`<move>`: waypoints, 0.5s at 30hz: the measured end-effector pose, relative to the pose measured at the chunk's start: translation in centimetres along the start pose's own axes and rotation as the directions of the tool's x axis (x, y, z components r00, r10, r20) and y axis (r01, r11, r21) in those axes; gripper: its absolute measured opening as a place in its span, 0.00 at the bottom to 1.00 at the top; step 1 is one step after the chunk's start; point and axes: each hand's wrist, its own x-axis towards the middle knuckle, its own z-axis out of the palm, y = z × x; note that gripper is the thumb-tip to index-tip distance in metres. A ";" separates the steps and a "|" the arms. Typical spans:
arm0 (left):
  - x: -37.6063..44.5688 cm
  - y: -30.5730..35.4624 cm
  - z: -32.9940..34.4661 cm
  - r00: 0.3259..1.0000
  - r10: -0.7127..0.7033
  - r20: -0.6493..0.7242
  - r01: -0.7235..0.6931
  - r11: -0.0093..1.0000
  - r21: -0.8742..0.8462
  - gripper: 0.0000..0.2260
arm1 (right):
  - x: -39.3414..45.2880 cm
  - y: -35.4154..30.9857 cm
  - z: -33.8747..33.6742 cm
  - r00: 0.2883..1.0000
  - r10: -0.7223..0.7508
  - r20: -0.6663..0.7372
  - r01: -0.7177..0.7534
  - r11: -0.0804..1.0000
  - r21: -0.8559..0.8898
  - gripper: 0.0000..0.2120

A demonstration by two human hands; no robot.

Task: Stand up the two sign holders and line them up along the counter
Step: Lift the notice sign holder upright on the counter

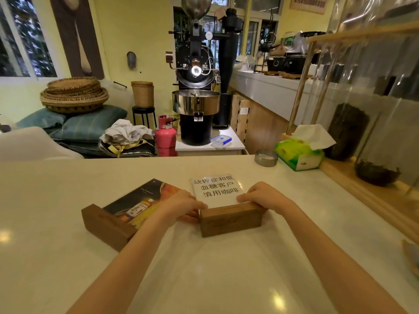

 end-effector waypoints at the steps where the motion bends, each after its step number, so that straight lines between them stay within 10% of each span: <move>1: 0.1 -0.2 0.1 1.000 0.011 0.002 -0.011 1.000 -0.008 0.16 | 0.0 0.0 0.1 1.000 -0.005 -0.017 0.006 1.000 0.014 0.20; 15: -0.3 -0.2 -0.2 0.990 0.116 -0.081 -0.123 0.989 -0.081 0.27 | 0.1 0.4 0.7 0.986 -0.062 -0.154 0.091 0.977 0.192 0.16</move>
